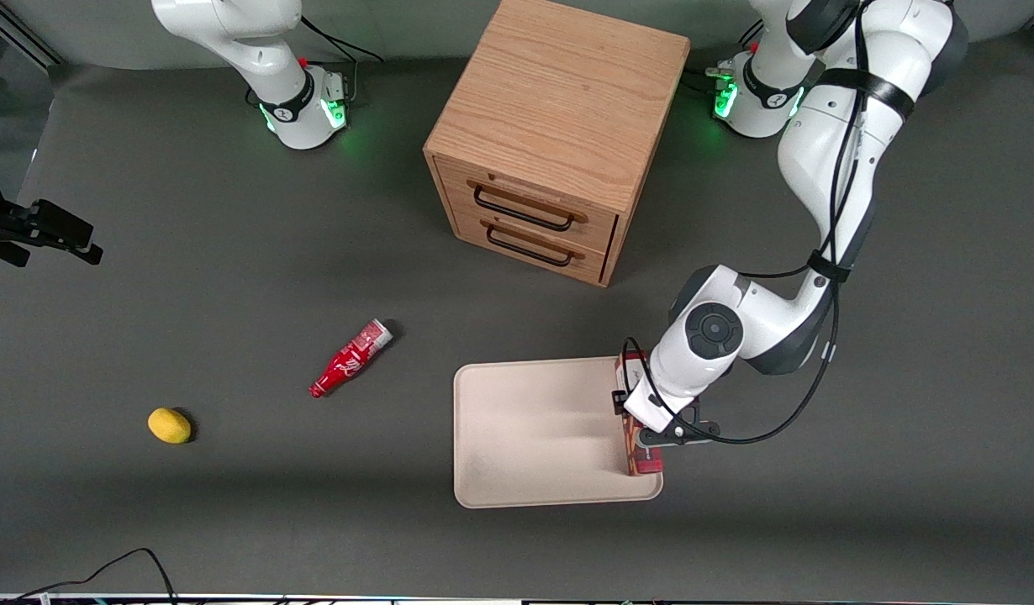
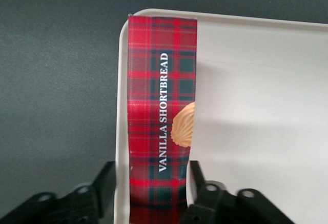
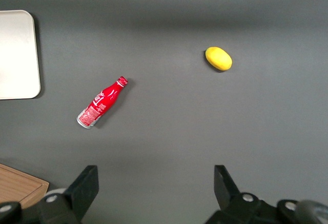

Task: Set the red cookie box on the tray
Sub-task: 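Open the left gripper to release the box on the tray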

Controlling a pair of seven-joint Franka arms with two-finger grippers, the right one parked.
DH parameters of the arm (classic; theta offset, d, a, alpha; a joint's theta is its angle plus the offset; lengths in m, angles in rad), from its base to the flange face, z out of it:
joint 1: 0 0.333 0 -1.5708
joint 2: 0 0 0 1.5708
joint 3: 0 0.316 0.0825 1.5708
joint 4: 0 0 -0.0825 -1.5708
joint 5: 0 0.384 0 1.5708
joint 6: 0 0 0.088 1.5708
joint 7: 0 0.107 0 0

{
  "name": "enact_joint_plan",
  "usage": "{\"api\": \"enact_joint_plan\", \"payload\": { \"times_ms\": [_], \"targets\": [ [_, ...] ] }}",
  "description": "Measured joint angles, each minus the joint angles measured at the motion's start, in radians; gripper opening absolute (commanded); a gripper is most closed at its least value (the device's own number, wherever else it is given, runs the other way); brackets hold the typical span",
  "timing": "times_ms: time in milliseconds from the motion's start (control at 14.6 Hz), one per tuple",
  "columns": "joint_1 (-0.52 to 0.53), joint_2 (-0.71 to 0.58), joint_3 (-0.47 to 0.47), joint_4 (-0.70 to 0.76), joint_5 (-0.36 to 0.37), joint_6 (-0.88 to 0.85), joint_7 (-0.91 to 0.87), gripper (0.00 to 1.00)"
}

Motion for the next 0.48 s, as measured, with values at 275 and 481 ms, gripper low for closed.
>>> {"api": "enact_joint_plan", "payload": {
  "times_ms": [275,481],
  "targets": [
    [0.007,-0.005,0.000,0.016,0.000,-0.033,-0.002,1.00],
    [0.013,-0.059,-0.003,0.059,-0.001,-0.167,-0.002,1.00]
  ]
}}
